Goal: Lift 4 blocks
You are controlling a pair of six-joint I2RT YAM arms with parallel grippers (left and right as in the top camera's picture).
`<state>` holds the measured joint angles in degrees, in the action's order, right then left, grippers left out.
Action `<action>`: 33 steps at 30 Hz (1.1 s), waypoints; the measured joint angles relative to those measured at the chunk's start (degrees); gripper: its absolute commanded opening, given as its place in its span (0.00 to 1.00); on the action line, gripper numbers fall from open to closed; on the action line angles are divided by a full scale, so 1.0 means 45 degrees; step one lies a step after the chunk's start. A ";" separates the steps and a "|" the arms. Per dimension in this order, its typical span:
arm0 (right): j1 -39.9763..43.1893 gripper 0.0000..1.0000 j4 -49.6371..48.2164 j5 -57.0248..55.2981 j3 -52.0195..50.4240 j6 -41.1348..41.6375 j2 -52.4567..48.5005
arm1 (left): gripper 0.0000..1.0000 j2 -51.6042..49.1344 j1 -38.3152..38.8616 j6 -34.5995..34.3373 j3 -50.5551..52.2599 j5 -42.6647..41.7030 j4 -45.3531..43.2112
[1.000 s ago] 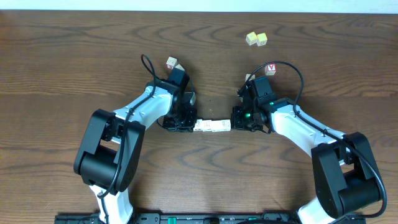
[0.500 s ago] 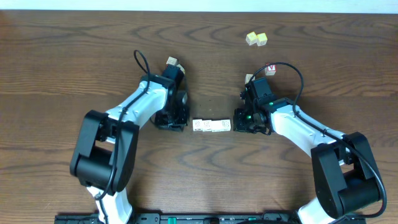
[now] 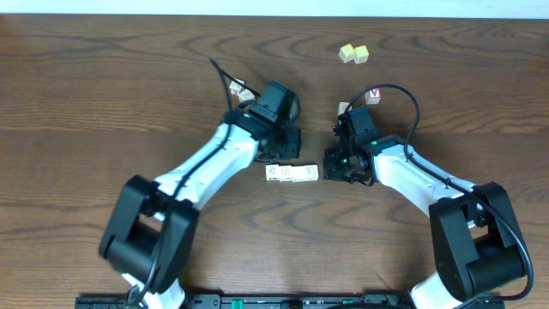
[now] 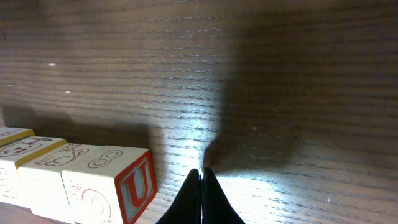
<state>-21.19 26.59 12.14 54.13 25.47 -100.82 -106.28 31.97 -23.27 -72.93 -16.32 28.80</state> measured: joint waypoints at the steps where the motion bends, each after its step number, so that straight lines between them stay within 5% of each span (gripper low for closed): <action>1: 0.0005 0.01 -0.0005 -0.0019 0.0000 0.0000 0.0000 | 0.07 -0.0228 0.0117 -0.0044 0.0000 0.0015 -0.0083; 33: 0.0000 0.01 0.0136 -0.0044 0.0000 0.0000 0.0000 | 0.07 -0.0981 0.0340 -0.0175 0.0000 0.0709 0.0840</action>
<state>-21.19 27.20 11.94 54.13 25.47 -100.82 -110.69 33.50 -24.05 -72.93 -13.13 32.58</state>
